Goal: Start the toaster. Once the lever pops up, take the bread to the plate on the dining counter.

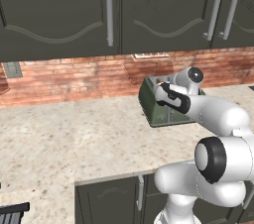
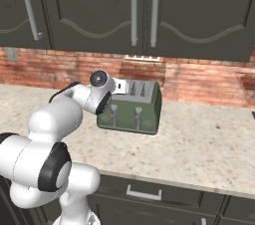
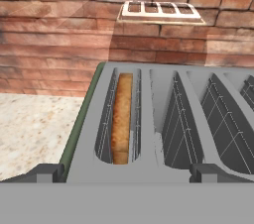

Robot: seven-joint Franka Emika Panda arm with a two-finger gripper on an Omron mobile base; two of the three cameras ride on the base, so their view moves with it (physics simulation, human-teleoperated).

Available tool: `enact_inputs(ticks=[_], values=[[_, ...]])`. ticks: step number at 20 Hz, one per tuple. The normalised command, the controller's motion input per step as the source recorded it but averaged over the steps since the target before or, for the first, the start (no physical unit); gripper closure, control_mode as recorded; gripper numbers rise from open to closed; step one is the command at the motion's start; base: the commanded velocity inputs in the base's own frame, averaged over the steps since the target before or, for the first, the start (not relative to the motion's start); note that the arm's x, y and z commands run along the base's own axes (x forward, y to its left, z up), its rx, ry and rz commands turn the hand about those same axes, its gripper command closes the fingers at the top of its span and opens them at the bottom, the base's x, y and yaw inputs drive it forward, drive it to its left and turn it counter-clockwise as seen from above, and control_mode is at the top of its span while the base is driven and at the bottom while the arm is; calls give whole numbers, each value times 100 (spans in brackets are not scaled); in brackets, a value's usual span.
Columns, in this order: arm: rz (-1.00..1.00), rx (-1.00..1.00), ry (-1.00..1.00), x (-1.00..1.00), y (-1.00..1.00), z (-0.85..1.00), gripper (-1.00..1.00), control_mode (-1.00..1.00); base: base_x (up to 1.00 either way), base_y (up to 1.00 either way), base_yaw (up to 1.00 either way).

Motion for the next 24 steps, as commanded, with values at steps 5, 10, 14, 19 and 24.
enact_inputs(ticks=[5, 10, 14, 19, 24], values=[[0, 0, 0, 0, 0, 0, -100, -100, 0, 0, 0], [0, 0, 0, 0, 0, 0, -100, -100, 0, 0, 0], [0, 0, 0, 0, 0, 0, -100, -100, 0, 0, 0], [0, 0, 0, 0, 0, 0, -100, -100, 0, 0, 0], [0, 0, 0, 0, 0, 0, -100, -100, 0, 0, 0]])
